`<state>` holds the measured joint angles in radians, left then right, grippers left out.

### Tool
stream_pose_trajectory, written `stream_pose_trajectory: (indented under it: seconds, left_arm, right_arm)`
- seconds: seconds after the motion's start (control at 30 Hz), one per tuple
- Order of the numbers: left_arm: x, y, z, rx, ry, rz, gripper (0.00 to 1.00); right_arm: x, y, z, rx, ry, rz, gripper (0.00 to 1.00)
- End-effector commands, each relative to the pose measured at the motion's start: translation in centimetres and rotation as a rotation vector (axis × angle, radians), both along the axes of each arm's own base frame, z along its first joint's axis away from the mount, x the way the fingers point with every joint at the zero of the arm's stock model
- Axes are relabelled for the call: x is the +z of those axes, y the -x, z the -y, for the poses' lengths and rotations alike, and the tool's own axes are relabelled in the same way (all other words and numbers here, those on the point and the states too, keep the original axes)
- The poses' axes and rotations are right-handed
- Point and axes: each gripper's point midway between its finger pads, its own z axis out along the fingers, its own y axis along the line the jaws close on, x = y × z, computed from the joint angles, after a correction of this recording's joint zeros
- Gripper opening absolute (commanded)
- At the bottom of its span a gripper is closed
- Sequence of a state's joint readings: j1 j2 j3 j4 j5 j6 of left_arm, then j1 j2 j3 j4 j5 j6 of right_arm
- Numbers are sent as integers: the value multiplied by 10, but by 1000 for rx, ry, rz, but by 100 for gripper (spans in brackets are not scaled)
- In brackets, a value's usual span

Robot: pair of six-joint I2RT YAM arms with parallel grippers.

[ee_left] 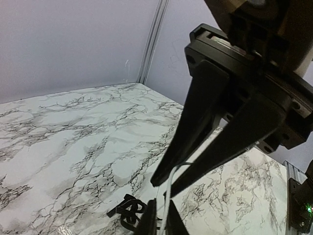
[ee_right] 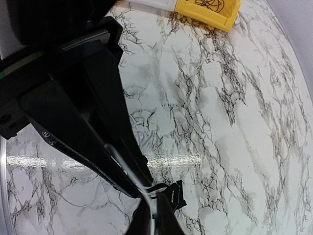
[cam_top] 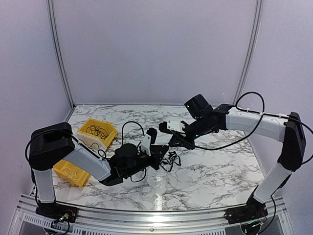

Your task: Untangle the cables

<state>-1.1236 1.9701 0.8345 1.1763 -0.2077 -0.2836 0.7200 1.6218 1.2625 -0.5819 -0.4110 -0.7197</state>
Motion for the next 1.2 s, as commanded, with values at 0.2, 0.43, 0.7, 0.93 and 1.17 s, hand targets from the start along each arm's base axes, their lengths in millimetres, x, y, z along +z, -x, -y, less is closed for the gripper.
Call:
stream_pose_trajectory:
  seconds: [0.2,0.43,0.7,0.93,1.17]
  left_arm:
    - [-6,9,-25,33,-30,-18,27]
    - [-7,11,-29,33,-38,-14,14]
    - [-13,8,-25,40,-44,-21,0]
    - [-35,8,-37,77,-63,-73,0]
    - [-26,10,-45,84,-48,-55,0]
  right_arm:
    - [63,-2,-9,-15,-109,63,0]
    - [80,0,-5,-29,-125,78,0]
    - [104,2,-6,-28,-159,95,0]
    - [161,-4,3,-62,-242,169,0]
    - [170,-9,9,-85,-252,182,0]
